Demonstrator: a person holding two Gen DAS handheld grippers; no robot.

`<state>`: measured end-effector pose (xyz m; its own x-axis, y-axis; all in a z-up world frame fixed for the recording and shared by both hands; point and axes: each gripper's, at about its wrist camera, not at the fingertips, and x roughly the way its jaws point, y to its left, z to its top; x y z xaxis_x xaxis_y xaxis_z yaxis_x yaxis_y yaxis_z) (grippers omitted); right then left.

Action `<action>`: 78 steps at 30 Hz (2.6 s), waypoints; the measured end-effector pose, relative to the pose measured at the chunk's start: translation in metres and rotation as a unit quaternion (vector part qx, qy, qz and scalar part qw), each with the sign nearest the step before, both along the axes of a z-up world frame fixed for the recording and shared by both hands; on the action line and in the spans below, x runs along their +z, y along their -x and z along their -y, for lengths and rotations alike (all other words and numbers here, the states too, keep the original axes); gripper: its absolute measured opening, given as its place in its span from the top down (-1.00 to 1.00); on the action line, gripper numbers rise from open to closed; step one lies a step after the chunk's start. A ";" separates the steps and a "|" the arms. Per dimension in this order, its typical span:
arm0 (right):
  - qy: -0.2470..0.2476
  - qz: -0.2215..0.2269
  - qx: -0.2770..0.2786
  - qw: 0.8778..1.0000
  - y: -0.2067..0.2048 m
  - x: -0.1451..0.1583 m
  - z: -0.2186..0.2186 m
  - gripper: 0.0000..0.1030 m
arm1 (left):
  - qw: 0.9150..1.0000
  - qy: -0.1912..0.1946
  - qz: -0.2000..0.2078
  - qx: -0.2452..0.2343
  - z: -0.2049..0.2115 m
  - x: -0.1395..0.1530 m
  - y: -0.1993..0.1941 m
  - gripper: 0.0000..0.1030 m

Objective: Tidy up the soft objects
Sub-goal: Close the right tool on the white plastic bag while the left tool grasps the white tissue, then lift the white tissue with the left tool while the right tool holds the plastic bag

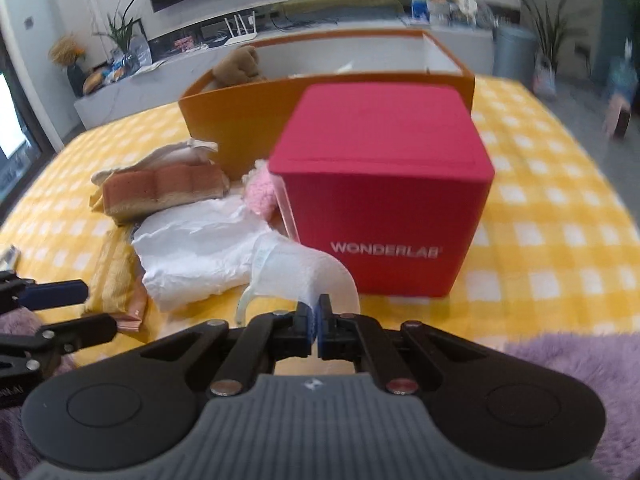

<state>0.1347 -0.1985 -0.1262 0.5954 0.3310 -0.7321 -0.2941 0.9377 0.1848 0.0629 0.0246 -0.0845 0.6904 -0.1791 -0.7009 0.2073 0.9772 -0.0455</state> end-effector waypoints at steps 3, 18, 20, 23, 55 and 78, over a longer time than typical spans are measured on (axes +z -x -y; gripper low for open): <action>-0.011 -0.001 0.012 1.000 -0.002 -0.004 -0.003 1.00 | 1.000 -0.014 0.004 -0.013 0.010 -0.002 -0.009 -0.25; -0.022 -0.039 0.011 0.999 -0.021 -0.027 -0.015 0.97 | 0.967 -0.220 0.006 -0.125 0.064 -0.044 -0.050 -0.22; -0.025 -0.042 0.010 0.999 -0.022 -0.026 -0.013 0.95 | 0.968 -0.218 -0.012 -0.126 0.064 -0.049 -0.058 -0.14; -0.023 -0.042 0.012 0.999 -0.021 -0.026 -0.012 0.93 | 0.969 -0.216 -0.027 -0.114 0.059 -0.054 -0.070 -0.14; -0.003 0.012 -0.039 0.999 0.014 0.005 0.009 0.96 | 0.983 0.123 -0.131 -0.041 0.006 -0.006 -0.023 0.80; -0.051 0.031 -0.005 0.998 0.016 0.009 0.002 0.96 | 0.986 0.111 -0.121 0.039 -0.007 -0.010 -0.088 0.79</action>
<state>0.1192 -0.2004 -0.1169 0.6430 0.3945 -0.6565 -0.2980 0.9184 0.2601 0.1510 0.0313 -0.0947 0.5256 -0.2992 -0.7964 0.0880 0.9502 -0.2989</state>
